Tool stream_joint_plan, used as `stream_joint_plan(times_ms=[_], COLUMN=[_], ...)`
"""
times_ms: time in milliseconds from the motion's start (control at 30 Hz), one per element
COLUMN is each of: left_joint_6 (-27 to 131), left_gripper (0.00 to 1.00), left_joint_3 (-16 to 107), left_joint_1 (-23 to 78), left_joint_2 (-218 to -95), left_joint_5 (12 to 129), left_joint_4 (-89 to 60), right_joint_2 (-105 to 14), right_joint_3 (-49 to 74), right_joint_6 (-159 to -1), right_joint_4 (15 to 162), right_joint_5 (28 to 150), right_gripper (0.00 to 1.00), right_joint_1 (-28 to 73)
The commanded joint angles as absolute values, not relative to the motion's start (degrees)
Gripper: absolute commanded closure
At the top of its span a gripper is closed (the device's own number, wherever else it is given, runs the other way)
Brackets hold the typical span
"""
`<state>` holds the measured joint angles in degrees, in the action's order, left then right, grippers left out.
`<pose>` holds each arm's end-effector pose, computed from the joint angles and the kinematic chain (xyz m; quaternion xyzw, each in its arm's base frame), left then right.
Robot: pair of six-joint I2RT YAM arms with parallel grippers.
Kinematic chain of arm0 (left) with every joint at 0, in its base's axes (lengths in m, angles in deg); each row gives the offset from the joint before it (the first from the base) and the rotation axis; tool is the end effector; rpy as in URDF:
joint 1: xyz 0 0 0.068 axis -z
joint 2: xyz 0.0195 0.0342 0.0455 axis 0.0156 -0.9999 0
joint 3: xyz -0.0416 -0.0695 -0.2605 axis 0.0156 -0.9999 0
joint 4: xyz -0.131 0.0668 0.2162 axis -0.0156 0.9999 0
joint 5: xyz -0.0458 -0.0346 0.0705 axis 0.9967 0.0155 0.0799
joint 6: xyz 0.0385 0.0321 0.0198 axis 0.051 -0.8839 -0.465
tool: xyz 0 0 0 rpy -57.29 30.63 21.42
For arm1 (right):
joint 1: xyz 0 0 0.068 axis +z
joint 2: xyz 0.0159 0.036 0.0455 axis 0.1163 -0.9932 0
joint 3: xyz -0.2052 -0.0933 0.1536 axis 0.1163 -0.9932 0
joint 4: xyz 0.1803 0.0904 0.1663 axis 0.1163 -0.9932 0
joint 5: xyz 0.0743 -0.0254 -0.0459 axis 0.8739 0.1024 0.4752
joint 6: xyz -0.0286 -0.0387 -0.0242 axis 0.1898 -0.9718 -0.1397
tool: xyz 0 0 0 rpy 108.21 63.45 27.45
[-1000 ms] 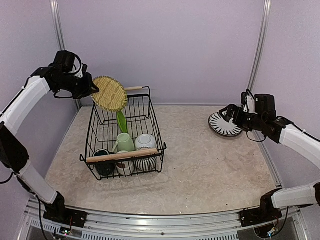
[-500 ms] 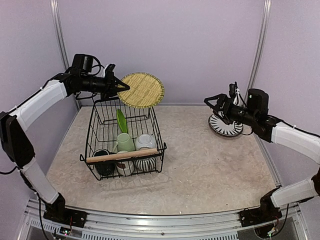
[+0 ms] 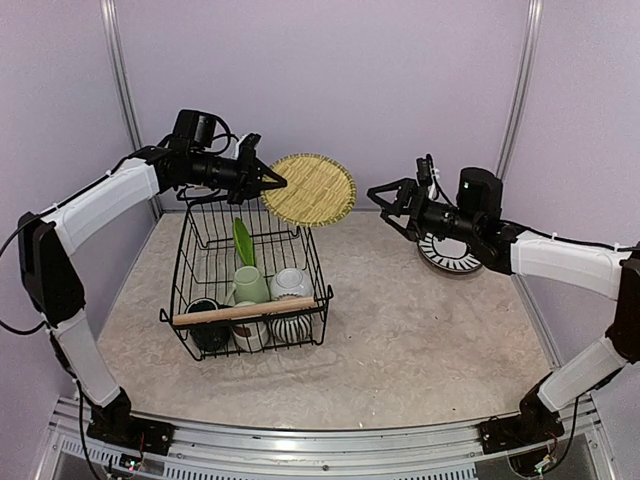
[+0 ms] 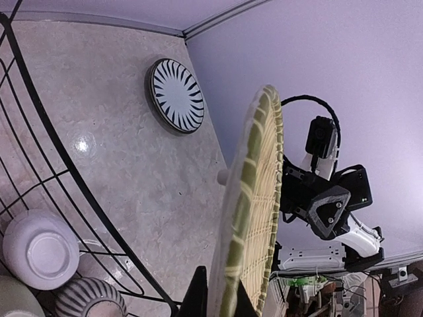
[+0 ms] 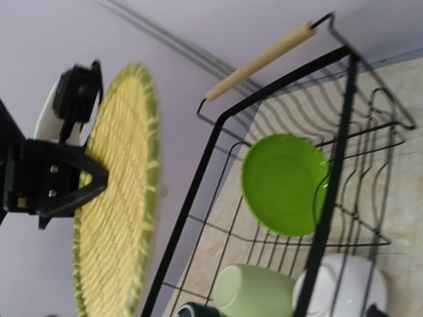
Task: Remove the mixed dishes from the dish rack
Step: Pass from the left arm to the right, then place the plate in the corner of the board.
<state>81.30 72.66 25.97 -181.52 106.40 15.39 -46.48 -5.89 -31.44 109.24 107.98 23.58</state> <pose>0.3542 -0.1932 0.3767 0.0764 0.8195 -0.5265 0.2130 0.2823 0.1835 0.3176 -0.0001 0.7328 0.5736 0.3661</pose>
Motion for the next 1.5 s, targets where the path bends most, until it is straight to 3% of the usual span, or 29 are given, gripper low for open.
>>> stream_joint_plan(times_ms=[0, 400, 600, 733, 967, 1000, 1133, 1233, 1333, 1467], left_joint_6=[82.0, 83.3, 82.1, 80.5, 77.7, 77.1, 75.9, 76.4, 76.4, 75.9], left_gripper=[1.00, 1.00, 1.00, 1.00, 1.00, 0.95, 0.58, 0.38, 0.27, 0.20], left_joint_3=[74.9, 78.1, 79.9, 80.3, 82.7, 82.7, 81.2, 78.5, 76.6, 73.4], left_joint_1=[27.8, 31.6, 32.6, 33.4, 33.3, 33.2, 31.5, 29.1, 26.9, 23.3], left_joint_2=[-182.9, -186.7, -188.1, -188.0, -188.4, -188.2, -186.0, -183.5, -181.1, -177.9], left_joint_5=[107.7, 108.9, 107.9, 106.2, 102.1, 100.9, 95.8, 95.7, 94.6, 93.3], left_joint_4=[12.6, 12.1, 14.1, 15.7, 21.3, 22.0, 23.2, 21.6, 21.1, 21.3], right_joint_2=[-48.6, -50.8, -52.6, -53.3, -53.7, -53.6, -53.0, -51.9, -49.5, -45.9], right_joint_3=[-4.8, -6.5, -6.5, -6.2, -5.4, -5.4, -5.4, -5.7, -7.6, -11.5], right_joint_6=[-29.2, -27.4, -25.5, -24.9, -25.3, -25.4, -25.4, -25.7, -26.3, -26.4], right_joint_4=[114.0, 118.6, 122.3, 123.3, 122.9, 122.7, 122.4, 121.3, 120.2, 119.3], right_joint_5=[109.5, 111.1, 113.2, 113.2, 112.6, 112.2, 112.5, 113.2, 112.6, 111.4], right_gripper=[0.05, 0.20, 0.39, 0.54, 1.00, 1.00, 1.00, 1.00, 1.00, 1.00], right_joint_1=[25.1, 25.3, 25.3, 25.3, 25.2, 25.1, 24.3, 22.7, 20.3, 16.5])
